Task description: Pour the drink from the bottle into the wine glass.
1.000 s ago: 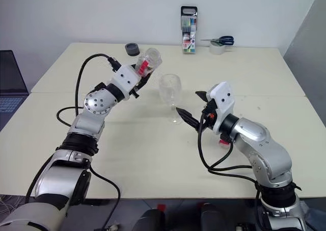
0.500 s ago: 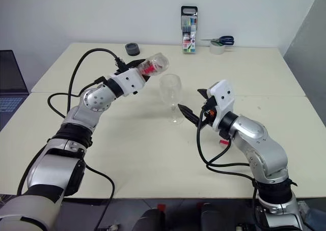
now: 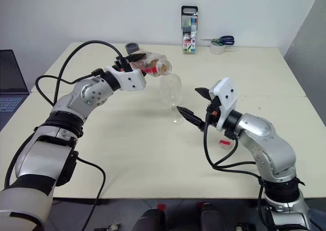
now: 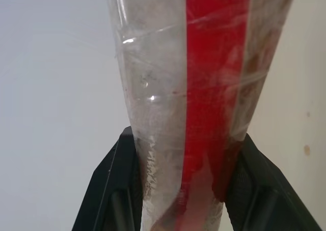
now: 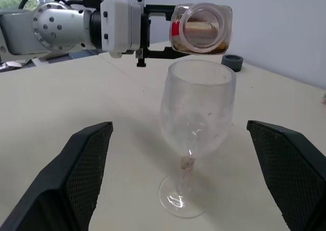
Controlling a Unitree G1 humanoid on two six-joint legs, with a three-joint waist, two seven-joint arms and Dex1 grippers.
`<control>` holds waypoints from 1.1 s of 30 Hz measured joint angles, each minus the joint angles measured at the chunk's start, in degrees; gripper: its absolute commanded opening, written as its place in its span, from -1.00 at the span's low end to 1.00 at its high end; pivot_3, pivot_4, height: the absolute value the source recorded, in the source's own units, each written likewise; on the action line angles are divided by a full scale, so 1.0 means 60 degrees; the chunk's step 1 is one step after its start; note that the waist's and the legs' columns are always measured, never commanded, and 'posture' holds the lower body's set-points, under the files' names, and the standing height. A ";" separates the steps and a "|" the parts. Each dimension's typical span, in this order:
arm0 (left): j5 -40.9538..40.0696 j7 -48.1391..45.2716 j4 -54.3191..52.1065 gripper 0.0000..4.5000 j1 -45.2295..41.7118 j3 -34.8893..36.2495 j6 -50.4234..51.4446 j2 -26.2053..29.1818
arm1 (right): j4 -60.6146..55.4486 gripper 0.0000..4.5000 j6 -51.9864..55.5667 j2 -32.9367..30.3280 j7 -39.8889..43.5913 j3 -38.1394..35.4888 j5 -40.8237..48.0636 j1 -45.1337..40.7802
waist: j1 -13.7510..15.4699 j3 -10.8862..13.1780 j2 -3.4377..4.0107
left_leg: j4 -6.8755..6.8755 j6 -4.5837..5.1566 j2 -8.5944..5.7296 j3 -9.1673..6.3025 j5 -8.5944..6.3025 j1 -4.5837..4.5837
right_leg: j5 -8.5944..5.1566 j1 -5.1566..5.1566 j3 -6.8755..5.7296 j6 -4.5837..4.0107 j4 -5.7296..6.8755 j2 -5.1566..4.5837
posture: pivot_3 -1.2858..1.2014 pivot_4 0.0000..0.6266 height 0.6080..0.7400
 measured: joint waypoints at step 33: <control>0.1562 0.1598 0.0788 -0.26 -0.1009 -0.1083 -0.0343 0.0401 | 0.0898 1.00 -0.0085 -0.1932 0.2277 -0.0753 0.1060 -0.0437 | 0.0047 0.0001 -0.0003 | 0.0005 -0.0001 -0.0001 0.0006 0.0001 -0.0004 | 0.0000 -0.0001 0.0001 0.0000 0.0002 -0.0005 | 0.03 -0.52 1.00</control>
